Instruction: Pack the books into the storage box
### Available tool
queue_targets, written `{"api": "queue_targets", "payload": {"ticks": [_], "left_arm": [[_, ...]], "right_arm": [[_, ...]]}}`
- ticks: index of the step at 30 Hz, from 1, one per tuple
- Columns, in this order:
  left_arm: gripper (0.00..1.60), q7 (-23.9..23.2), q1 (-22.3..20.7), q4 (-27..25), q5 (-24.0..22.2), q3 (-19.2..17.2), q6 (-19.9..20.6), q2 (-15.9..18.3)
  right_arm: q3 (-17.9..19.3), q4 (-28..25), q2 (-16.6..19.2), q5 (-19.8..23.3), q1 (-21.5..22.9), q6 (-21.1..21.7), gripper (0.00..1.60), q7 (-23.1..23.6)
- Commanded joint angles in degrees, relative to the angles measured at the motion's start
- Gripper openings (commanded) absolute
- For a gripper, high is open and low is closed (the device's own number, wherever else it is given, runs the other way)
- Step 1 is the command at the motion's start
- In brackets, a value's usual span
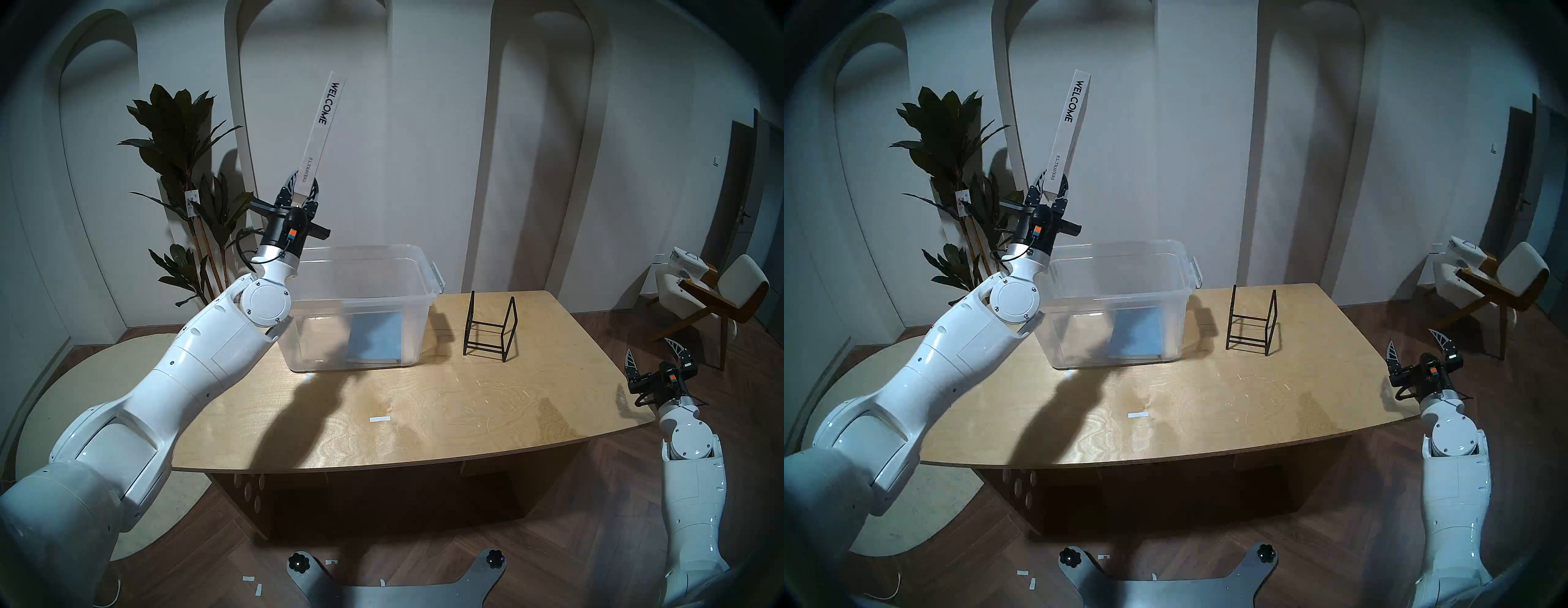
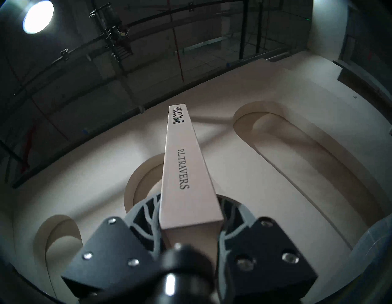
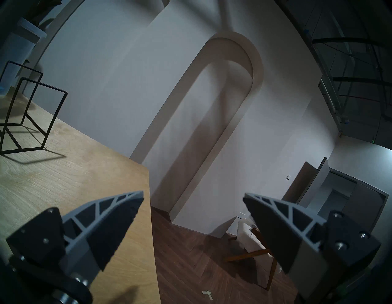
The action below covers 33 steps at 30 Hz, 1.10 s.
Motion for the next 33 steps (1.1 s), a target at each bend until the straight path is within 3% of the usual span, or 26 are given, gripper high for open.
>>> {"api": "queue_targets", "payload": {"ticks": [1, 9, 10, 11, 15, 17, 18, 22, 26, 27, 30, 33], "left_arm": [[0.00, 0.90, -0.10, -3.95, 7.40, 1.41, -0.60, 5.69], [0.00, 1.61, 0.88, -5.82, 19.63, 3.18, 0.46, 12.16], [0.00, 1.54, 0.99, -5.40, 20.91, 2.89, 0.66, 11.81], [0.00, 1.74, 1.14, -5.95, 22.64, 3.18, 1.02, 13.70], [0.00, 1.09, 0.85, -5.73, 27.13, 2.78, 2.05, 15.03], [0.00, 1.68, 0.35, -6.62, 31.78, 2.05, 3.62, 17.97], [0.00, 1.84, -0.02, -6.18, 33.49, 1.22, 4.37, 16.86], [0.00, 2.24, 0.24, -8.12, 38.57, 1.71, 5.80, 19.43], [0.00, 3.19, 0.87, -11.64, 47.96, 3.39, 10.47, 22.94], [0.00, 3.19, 0.87, -11.64, 47.96, 3.39, 10.47, 22.94], [0.00, 2.52, 1.96, -13.38, 54.64, 3.85, 14.72, 23.67], [0.00, 1.49, 2.76, -12.50, 55.73, 2.31, 16.43, 22.04]], "right_arm": [[0.01, -1.17, 0.59, -0.05, 0.67, -0.48, 1.60, -0.03], [-0.02, -1.32, 0.65, -0.08, 0.78, -0.58, 1.60, -0.02], [-0.02, -1.34, 0.66, -0.09, 0.78, -0.59, 1.60, -0.01], [-0.03, -1.38, 0.67, -0.09, 0.78, -0.61, 1.60, -0.01], [-0.04, -1.46, 0.69, -0.10, 0.78, -0.65, 1.60, -0.01], [-0.05, -1.64, 0.72, -0.14, 0.74, -0.76, 1.60, 0.00], [-0.05, -1.67, 0.72, -0.14, 0.72, -0.78, 1.60, 0.01], [-0.06, -1.93, 0.75, -0.19, 0.60, -0.93, 1.60, 0.02], [-0.04, -2.48, 0.76, -0.28, 0.26, -1.23, 1.60, 0.03], [-0.04, -2.48, 0.76, -0.28, 0.26, -1.23, 1.60, 0.03], [0.06, -3.40, 0.67, -0.44, -0.37, -1.44, 1.60, 0.01], [0.11, -3.83, 0.60, -0.50, -0.67, -1.39, 1.60, -0.02]]}}
